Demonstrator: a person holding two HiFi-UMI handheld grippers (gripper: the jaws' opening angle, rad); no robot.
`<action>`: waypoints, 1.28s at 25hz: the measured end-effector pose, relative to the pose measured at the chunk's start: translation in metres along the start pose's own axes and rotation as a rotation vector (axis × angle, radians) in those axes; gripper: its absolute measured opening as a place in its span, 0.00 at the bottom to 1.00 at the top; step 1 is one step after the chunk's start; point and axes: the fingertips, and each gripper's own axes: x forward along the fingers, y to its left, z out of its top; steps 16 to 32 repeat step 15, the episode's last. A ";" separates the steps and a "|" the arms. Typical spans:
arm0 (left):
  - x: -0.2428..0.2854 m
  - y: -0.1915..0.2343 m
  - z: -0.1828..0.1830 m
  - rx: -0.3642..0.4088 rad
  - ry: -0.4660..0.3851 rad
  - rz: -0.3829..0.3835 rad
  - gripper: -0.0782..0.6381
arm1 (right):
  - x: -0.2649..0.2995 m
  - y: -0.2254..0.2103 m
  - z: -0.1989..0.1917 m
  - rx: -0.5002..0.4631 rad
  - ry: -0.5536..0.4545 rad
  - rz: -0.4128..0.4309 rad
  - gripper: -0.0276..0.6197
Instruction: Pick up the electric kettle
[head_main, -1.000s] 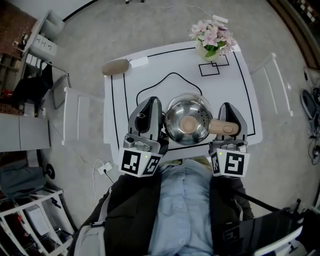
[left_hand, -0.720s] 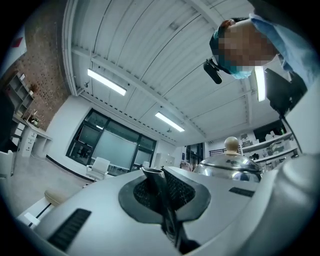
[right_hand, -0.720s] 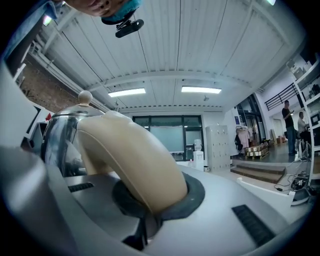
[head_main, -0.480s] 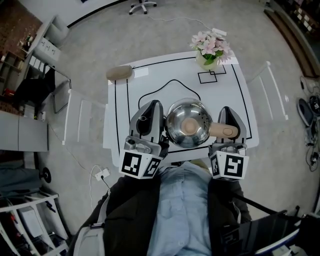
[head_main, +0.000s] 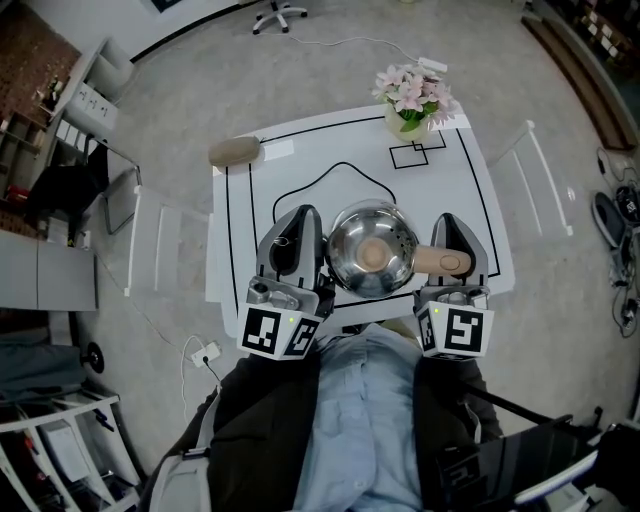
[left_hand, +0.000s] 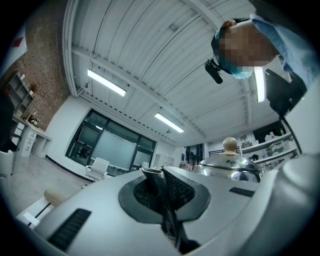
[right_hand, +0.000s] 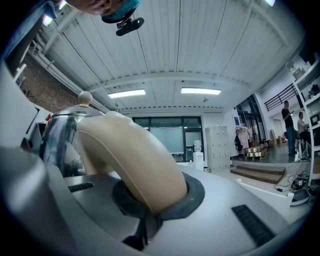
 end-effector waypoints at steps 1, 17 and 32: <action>0.000 0.000 0.000 0.000 0.001 0.000 0.12 | 0.001 0.000 0.001 0.003 0.000 -0.001 0.07; 0.003 -0.002 0.001 0.003 -0.001 -0.007 0.12 | 0.000 -0.003 0.000 -0.008 -0.003 0.000 0.07; 0.003 -0.002 0.001 0.003 -0.001 -0.007 0.12 | 0.000 -0.003 0.000 -0.008 -0.003 0.000 0.07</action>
